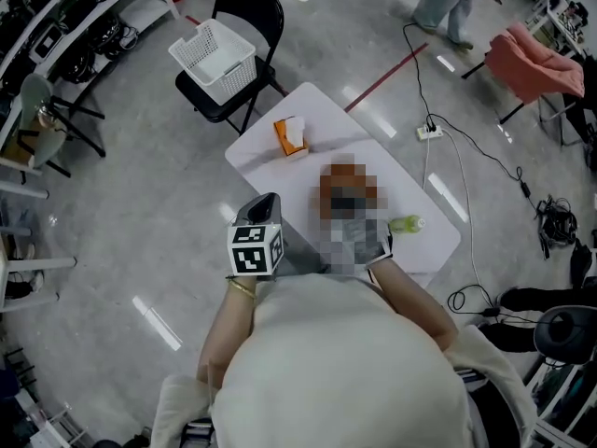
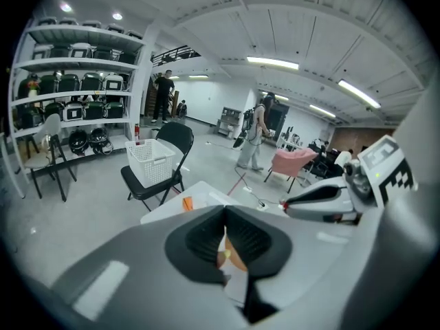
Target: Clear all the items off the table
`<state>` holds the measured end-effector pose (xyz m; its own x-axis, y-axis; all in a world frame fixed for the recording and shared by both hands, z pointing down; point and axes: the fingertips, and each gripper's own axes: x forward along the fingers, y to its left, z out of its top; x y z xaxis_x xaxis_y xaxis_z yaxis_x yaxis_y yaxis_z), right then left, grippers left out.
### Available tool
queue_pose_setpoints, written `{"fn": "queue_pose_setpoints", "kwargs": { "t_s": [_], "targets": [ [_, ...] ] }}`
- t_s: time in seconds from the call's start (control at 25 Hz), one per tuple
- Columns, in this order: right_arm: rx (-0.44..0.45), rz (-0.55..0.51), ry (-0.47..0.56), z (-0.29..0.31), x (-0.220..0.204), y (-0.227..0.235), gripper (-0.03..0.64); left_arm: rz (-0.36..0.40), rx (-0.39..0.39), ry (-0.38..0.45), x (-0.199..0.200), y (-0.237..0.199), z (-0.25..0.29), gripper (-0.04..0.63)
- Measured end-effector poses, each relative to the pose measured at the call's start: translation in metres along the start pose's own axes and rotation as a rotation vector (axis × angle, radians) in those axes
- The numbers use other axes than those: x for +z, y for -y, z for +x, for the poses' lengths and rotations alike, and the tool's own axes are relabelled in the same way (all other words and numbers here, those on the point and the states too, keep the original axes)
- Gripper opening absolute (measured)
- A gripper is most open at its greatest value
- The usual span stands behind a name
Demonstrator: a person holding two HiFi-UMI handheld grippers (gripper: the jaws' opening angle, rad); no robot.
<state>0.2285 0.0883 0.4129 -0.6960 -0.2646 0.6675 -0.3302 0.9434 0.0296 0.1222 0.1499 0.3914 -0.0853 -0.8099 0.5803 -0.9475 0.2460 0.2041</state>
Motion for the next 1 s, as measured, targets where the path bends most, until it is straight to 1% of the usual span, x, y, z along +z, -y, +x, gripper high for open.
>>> {"fn": "queue_pose_setpoints", "kwargs": {
  "t_s": [0.52, 0.76, 1.0],
  "targets": [
    [0.009, -0.002, 0.009, 0.072, 0.082, -0.052, 0.035, -0.001, 0.015, 0.005, 0.038, -0.115, -0.011, 0.009],
    [0.010, 0.000, 0.017, 0.104, 0.113, -0.086, 0.035, 0.000, 0.014, 0.013, 0.048, -0.167, -0.019, 0.009],
    [0.016, -0.007, 0.020, 0.131, 0.139, -0.118, 0.035, 0.004, 0.006, 0.012, 0.052, -0.209, -0.026, 0.010]
  ]
}}
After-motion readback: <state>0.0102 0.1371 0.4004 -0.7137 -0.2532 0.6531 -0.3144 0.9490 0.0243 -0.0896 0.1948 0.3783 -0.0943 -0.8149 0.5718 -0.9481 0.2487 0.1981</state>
